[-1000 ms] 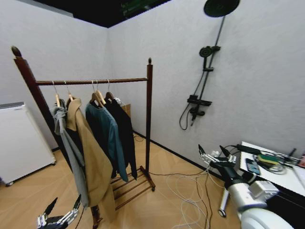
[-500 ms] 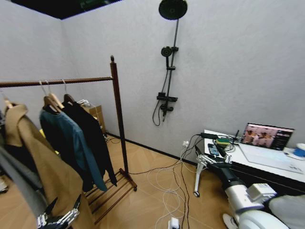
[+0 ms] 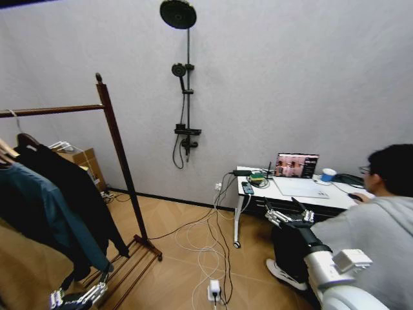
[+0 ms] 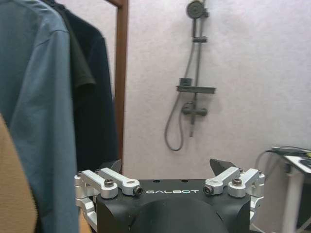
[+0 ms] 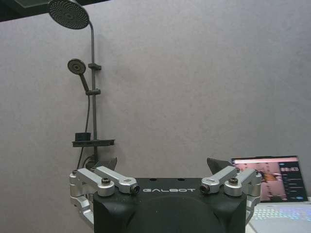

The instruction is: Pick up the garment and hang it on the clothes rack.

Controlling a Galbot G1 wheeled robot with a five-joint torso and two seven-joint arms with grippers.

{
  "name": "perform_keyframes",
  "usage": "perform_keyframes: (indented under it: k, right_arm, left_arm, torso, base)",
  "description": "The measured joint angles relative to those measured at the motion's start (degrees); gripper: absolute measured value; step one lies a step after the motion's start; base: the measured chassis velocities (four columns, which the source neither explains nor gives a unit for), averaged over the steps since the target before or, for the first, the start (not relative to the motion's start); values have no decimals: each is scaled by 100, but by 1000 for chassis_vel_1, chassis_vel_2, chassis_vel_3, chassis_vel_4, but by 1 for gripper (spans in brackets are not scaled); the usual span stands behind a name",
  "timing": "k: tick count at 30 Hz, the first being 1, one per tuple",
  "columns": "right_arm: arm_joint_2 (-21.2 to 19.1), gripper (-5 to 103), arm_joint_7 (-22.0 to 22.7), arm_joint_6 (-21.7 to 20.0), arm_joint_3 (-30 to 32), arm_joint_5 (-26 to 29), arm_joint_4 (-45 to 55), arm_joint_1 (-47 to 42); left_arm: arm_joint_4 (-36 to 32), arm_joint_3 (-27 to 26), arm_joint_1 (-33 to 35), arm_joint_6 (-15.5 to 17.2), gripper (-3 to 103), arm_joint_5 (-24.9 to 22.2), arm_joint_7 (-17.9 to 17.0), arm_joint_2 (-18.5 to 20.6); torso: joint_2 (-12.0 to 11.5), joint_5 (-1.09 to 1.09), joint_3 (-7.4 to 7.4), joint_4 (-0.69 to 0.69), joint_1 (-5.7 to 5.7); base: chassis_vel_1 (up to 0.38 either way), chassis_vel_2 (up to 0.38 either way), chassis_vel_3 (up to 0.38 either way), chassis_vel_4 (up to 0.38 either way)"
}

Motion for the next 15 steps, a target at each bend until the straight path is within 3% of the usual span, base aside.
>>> perform_keyframes:
  k: [6,7,10,12,13,15]
  right_arm:
    - [-2,100,1,-4,0,4,-1,2]
    - [-3,100,1,-8,-2,6,0,4]
    - [-3,100,9,-27,-21,9,-1,5]
    - [-2,100,10,-31,-28,10,-1,3]
    - [0,100,13,-35,-38,11,1,-4]
    - [-1,100,15,-41,-43,12,0,-9]
  left_arm:
    - [0,0,0,0,100,0,1,0]
    - [0,0,0,0,100,0,0,0]
    - [-1,0,0,0,100,0,0,0]
    - [-1,0,0,0,100,0,1,0]
    - [0,1,0,0,100,0,3,0]
    - [0,1,0,0,100,0,2,0]
  torso:
    - [0,3,0,0,0]
    - [1,-6,-1,1,-1]
    - [0,7,0,0,0]
    - [1,5,0,1,-1]
    - [0,-7,-1,1,-1]
    - [0,4,1,0,0]
  base:
    - [113,-362,-349,111]
    - [119,-390,-381,143]
    - [147,-393,-382,147]
    - [148,-397,-398,166]
    - [116,-407,-395,170]
    - [134,-369,-395,115]
